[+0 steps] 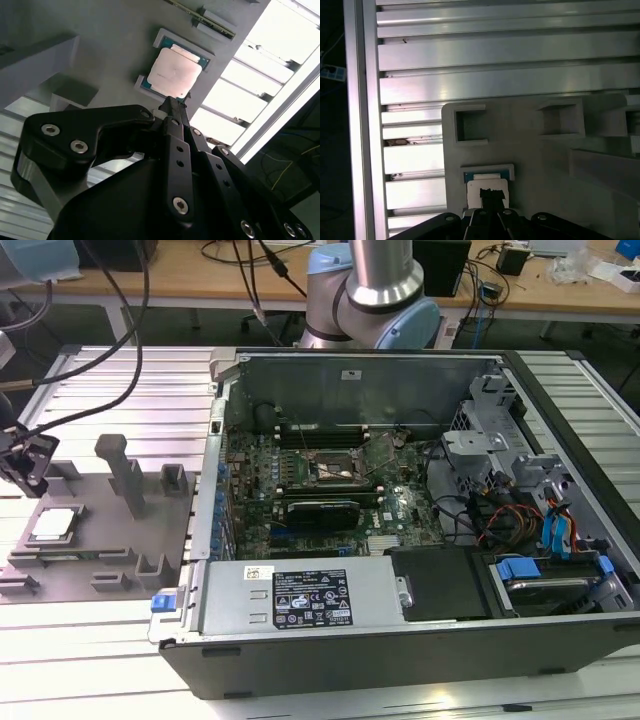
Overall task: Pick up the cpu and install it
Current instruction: 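Pick up the cpu and move it towards the insertion slot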
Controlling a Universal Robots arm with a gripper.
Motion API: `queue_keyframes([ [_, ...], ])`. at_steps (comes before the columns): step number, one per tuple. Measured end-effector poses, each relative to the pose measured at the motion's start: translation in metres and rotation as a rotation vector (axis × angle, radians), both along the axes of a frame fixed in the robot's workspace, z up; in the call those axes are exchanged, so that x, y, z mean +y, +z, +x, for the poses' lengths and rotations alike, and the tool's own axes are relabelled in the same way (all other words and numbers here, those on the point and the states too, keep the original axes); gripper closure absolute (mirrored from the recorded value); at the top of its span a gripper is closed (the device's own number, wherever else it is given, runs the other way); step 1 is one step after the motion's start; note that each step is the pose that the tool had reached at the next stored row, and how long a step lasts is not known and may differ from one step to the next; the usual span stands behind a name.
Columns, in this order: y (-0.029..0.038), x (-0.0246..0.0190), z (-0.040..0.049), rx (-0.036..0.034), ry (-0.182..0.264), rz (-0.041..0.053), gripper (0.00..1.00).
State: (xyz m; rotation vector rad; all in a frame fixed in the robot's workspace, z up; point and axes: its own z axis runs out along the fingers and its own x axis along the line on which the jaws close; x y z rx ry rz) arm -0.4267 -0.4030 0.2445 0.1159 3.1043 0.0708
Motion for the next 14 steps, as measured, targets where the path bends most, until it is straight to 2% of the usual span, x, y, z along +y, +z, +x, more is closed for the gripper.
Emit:
queue_keyframes([
  [8, -0.0158, -0.0025, -0.0051, 0.0001, 0.0, 0.0001, 0.89],
  [14, -0.0283, -0.0115, -0.0043, 0.0001, 0.0, 0.0001, 0.89],
])
